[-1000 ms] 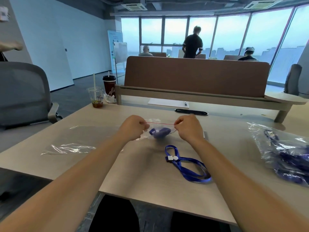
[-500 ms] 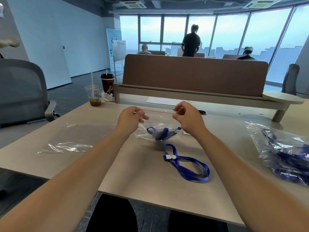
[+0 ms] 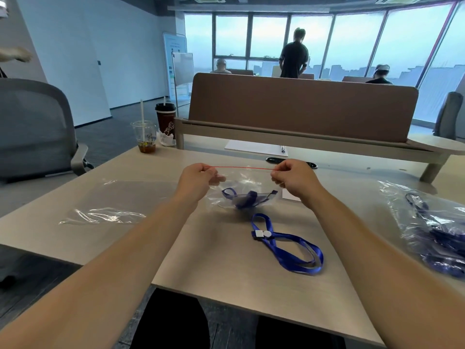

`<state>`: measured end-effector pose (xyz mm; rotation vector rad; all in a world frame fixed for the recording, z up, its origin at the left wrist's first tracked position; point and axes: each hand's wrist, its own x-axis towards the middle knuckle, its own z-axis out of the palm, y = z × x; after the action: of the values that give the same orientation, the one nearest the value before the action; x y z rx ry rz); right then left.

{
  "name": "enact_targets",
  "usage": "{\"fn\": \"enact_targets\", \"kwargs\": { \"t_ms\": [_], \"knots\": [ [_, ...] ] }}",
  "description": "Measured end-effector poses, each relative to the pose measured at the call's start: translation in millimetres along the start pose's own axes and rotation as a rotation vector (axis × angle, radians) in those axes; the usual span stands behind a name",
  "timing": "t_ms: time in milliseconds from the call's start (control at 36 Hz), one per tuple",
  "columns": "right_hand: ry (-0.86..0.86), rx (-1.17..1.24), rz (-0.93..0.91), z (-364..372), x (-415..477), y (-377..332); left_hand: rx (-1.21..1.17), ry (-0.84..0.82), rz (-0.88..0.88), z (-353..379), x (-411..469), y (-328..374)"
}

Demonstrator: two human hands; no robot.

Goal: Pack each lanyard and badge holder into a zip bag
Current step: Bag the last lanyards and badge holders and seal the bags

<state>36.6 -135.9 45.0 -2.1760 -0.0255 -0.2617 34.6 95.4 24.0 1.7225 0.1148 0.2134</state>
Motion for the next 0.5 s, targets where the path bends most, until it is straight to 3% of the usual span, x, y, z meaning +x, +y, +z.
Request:
{"fn": "enact_targets", "kwargs": {
  "t_ms": [250,500],
  "knots": [
    [-0.02,-0.418,-0.129,17.6,1.6,-9.2,0.049,-0.098,0.051,4.1,-6.8,2.4],
    [-0.176,-0.327,-0.214,40.3,-2.6,-33.7,0.11,-0.109,0.068,2.6,-8.7,-1.5]
  ]
}}
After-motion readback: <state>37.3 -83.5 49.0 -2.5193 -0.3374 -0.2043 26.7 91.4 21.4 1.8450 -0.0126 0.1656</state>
